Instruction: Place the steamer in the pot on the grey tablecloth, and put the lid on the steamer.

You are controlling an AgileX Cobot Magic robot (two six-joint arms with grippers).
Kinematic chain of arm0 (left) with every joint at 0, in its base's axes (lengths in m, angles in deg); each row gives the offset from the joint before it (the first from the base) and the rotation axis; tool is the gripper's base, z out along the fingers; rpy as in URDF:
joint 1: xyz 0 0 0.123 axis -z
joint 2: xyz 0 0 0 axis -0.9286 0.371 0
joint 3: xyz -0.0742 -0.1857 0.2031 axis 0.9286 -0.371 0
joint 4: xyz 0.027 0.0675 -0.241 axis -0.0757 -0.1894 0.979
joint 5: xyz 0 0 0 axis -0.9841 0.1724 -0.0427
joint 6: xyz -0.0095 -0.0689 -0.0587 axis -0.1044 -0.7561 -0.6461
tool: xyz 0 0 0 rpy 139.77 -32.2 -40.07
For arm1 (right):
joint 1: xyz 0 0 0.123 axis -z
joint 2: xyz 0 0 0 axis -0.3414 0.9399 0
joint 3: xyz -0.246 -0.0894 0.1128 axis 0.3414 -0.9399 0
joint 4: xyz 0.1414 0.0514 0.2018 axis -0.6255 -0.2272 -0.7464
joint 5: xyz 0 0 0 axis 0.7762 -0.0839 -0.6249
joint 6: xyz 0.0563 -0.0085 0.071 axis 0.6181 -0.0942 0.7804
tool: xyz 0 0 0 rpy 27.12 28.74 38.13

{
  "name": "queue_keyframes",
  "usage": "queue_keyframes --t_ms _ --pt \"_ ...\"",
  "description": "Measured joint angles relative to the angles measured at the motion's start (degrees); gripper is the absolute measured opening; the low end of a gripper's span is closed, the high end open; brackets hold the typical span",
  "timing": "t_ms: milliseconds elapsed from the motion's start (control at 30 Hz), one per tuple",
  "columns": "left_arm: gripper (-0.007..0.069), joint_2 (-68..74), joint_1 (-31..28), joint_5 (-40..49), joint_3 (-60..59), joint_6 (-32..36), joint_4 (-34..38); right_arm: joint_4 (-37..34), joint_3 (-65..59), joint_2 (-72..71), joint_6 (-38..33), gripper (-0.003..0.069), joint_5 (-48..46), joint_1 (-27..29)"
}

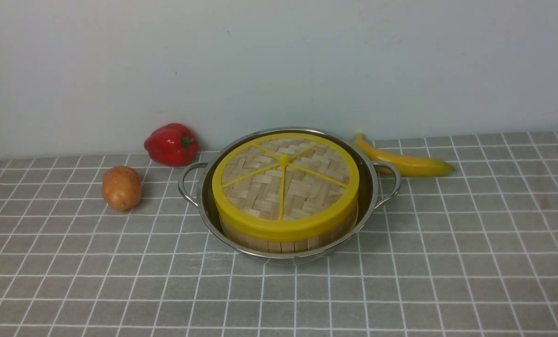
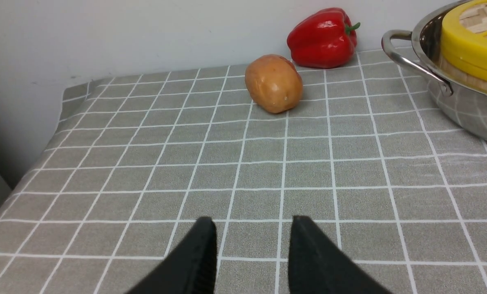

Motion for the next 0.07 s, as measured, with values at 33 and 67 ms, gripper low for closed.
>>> queue_keyframes --t_ms 33,67 --pt "0.0243 0.0 0.0 0.0 0.0 0.0 0.0 0.0 0.0 0.0 0.0 0.024 0.0 0.0" --pt "0.0243 0.0 0.0 0.0 0.0 0.0 0.0 0.0 0.0 0.0 0.0 0.024 0.0 0.0"
